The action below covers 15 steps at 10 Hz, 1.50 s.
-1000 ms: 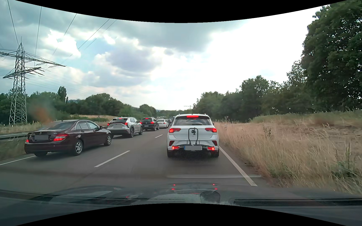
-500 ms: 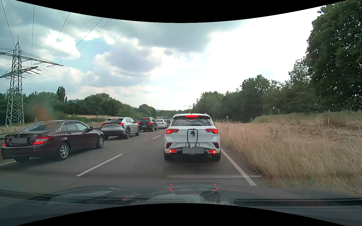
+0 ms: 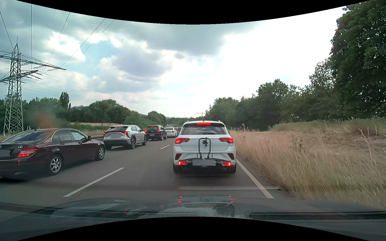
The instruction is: Follow the waypoints while adhering to traffic rules and regulations
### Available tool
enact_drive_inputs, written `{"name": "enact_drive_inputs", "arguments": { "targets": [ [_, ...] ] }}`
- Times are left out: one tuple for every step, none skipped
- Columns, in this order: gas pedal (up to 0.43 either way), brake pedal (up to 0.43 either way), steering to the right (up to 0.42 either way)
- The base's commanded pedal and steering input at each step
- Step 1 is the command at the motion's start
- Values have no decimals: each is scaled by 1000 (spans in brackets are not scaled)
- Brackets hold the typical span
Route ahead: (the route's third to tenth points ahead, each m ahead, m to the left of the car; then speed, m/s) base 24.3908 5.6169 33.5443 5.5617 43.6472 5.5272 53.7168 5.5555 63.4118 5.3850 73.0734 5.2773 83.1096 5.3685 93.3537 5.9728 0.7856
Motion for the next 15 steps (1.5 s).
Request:
{"name": "enact_drive_inputs", "arguments": {
  "targets": [
    [0,244,4],
    [0,238,4],
    [0,232,4],
    [0,226,4],
    [0,220,4],
    [0,213,4],
    [0,207,4],
    [0,201,4],
    [0,189,4],
    [0,171,4],
    [0,165,4],
    [0,165,4],
    [0,152,4],
    [0,134,4],
    [0,128,4]
  ]
}}
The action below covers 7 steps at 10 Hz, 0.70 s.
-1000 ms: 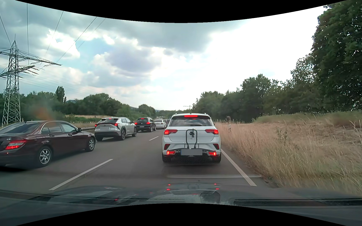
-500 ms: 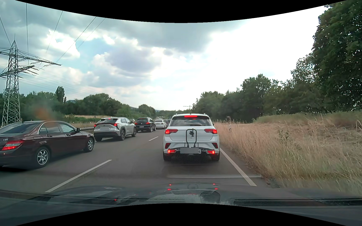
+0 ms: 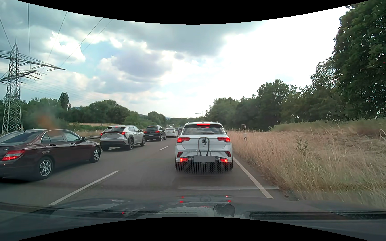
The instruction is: Follow the waypoints while adhering to traffic rules and regulations
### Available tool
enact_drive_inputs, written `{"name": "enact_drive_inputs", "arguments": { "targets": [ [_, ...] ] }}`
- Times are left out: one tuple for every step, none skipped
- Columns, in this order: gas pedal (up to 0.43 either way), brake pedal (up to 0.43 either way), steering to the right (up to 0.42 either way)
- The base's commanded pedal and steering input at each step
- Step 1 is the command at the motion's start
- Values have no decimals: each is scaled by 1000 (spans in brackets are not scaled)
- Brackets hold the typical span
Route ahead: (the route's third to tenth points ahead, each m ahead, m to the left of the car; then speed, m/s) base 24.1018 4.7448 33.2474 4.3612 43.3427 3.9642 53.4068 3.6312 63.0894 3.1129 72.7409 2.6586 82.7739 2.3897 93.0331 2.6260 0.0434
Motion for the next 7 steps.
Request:
{"name": "enact_drive_inputs", "arguments": {
  "targets": [
    [0,122,4],
    [0,116,4],
    [0,104,4],
    [0,104,4],
    [0,104,4],
    [0,104,4],
    [0,104,4]
  ]
}}
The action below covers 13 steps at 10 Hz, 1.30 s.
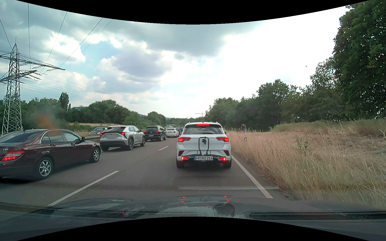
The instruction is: Follow the waypoints while adhering to traffic rules and regulations
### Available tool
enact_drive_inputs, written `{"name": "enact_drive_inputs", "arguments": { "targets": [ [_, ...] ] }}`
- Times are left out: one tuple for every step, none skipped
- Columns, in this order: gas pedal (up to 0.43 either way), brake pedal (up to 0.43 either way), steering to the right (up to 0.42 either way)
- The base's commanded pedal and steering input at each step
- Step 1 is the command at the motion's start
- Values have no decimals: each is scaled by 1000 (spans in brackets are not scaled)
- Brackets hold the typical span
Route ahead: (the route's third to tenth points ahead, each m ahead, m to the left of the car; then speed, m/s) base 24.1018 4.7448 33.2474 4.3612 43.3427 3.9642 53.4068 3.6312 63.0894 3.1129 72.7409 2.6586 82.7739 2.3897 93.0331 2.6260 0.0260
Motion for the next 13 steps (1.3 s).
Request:
{"name": "enact_drive_inputs", "arguments": {
  "targets": [
    [0,104,4],
    [0,85,4],
    [0,67,4],
    [0,55,4],
    [0,55,4],
    [0,55,4],
    [0,55,4],
    [0,55,4],
    [0,55,4],
    [0,61,4],
    [0,61,4],
    [0,73,4],
    [0,73,4]
  ]
}}
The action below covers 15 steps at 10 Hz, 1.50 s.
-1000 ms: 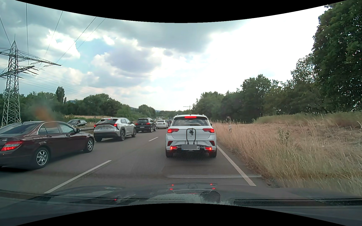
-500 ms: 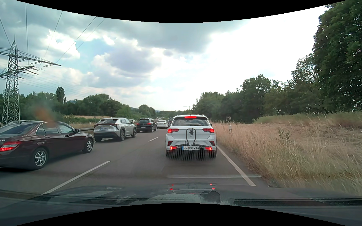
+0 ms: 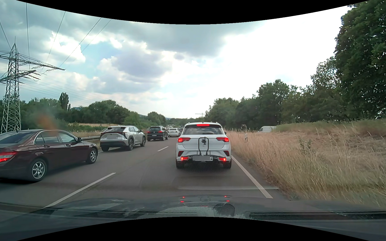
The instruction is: Follow the waypoints while adhering to traffic rules and regulations
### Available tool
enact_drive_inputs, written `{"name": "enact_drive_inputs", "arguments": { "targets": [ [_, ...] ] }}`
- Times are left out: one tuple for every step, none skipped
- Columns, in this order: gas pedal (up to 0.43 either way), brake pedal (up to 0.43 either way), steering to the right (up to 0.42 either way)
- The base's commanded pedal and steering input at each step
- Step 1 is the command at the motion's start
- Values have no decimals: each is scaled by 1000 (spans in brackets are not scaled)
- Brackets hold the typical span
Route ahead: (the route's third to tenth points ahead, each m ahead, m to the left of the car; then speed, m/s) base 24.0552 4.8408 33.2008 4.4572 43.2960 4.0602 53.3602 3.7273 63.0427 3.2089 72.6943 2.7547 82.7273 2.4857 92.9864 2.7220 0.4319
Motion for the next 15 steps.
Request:
{"name": "enact_drive_inputs", "arguments": {
  "targets": [
    [0,91,4],
    [0,104,4],
    [0,116,4],
    [0,140,4],
    [0,171,4],
    [0,195,4],
    [0,195,4],
    [0,195,4],
    [0,195,4],
    [0,195,4],
    [0,201,4],
    [0,201,4],
    [0,201,4],
    [0,195,4],
    [0,189,4]
  ]
}}
